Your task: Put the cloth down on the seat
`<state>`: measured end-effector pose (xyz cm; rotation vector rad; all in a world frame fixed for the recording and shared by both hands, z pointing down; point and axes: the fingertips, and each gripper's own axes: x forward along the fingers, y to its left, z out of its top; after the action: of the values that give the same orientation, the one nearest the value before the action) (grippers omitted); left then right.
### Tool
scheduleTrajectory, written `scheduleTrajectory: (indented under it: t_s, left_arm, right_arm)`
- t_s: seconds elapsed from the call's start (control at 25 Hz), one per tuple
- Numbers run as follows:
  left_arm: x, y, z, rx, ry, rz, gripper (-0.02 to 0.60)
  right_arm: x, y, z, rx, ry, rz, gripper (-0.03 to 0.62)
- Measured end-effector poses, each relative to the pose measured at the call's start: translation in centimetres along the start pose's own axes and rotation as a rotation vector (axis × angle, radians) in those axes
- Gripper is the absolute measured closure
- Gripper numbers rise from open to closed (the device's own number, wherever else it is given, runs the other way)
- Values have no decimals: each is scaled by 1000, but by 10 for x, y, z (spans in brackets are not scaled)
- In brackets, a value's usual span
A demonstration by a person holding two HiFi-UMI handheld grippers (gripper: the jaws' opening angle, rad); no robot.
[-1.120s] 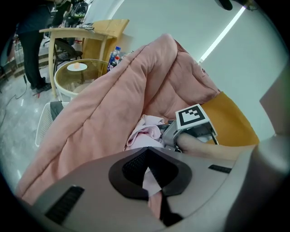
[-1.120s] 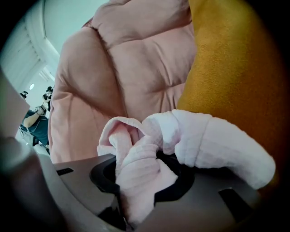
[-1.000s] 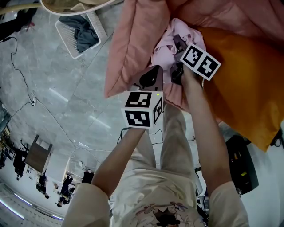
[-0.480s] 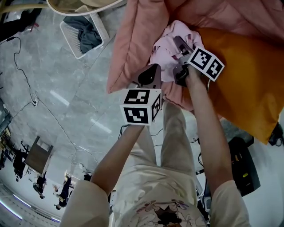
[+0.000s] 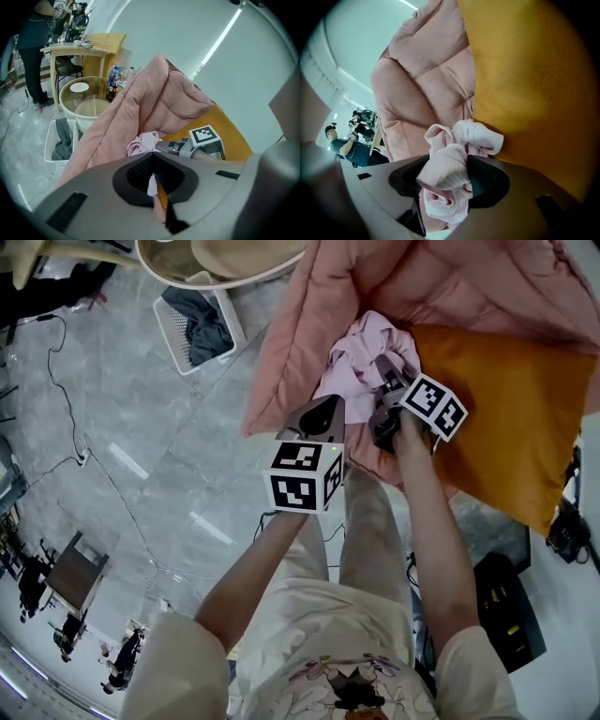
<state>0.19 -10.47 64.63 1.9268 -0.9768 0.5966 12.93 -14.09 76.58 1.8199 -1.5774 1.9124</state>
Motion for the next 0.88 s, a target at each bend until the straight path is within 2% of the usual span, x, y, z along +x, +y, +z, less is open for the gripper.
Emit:
scheduleTrajectory:
  t_s: [0.72,0.88]
  left_arm:
    - [-77,-30,24,26,-57,22,577]
    - [-94,-37,32,37,-79,25,577]
  right_arm:
    - [-79,21,-14,39,3,14,342]
    - [-96,37,-10,22,-4,57,342]
